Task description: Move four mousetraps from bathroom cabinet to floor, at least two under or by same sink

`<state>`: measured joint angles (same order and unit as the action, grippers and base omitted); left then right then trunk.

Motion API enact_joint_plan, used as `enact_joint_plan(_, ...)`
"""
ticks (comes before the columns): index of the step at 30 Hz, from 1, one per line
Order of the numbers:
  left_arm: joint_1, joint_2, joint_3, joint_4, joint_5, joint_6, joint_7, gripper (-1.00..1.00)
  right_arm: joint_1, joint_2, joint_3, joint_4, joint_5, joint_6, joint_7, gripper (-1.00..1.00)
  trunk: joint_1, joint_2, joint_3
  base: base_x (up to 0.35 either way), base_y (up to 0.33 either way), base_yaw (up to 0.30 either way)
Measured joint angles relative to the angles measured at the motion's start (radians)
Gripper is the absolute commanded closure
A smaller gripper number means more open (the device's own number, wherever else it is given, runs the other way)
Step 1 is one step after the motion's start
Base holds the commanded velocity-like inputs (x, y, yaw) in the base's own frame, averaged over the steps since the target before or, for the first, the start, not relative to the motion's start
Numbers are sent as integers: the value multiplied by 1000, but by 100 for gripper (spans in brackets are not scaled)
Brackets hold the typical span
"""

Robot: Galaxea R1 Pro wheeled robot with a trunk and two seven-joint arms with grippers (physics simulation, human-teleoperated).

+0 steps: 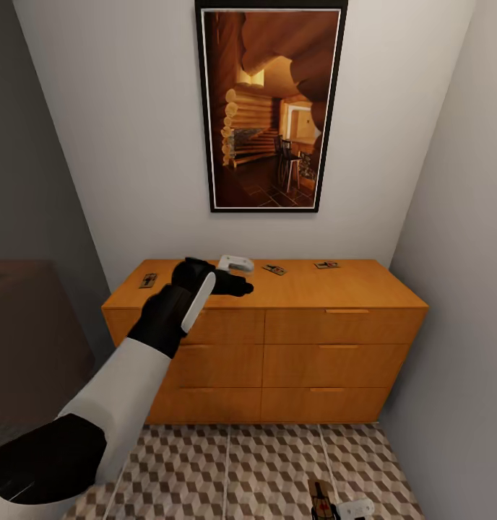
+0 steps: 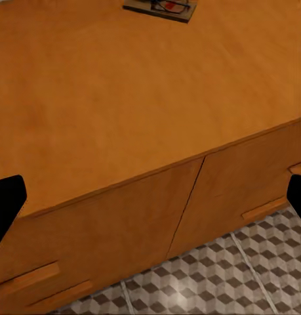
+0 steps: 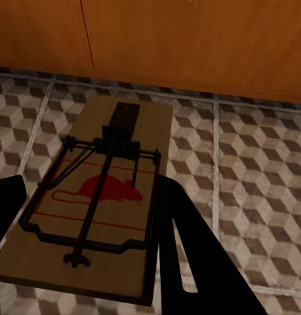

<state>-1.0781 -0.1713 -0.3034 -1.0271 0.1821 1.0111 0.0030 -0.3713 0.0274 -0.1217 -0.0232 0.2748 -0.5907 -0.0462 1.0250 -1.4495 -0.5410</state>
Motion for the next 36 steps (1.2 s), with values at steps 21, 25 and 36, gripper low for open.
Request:
enact_joint_plan(21,-12,15,-74,-166,10,3,-94,-100,1,-5,-2,0,-2,-9,0,100,0,0,0,0,0,0)
enact_joint_plan(25,-12,19,-76,-169,10,2,-97,-100,0,-9,-3,2,-4,-8,-1,100,0,0,0,0,0,0)
enact_joint_plan(36,-11,23,-78,-164,10,2,-99,-100,163,-74,-2,6,-4,-194,-4,100,0,0,0,0,0,0)
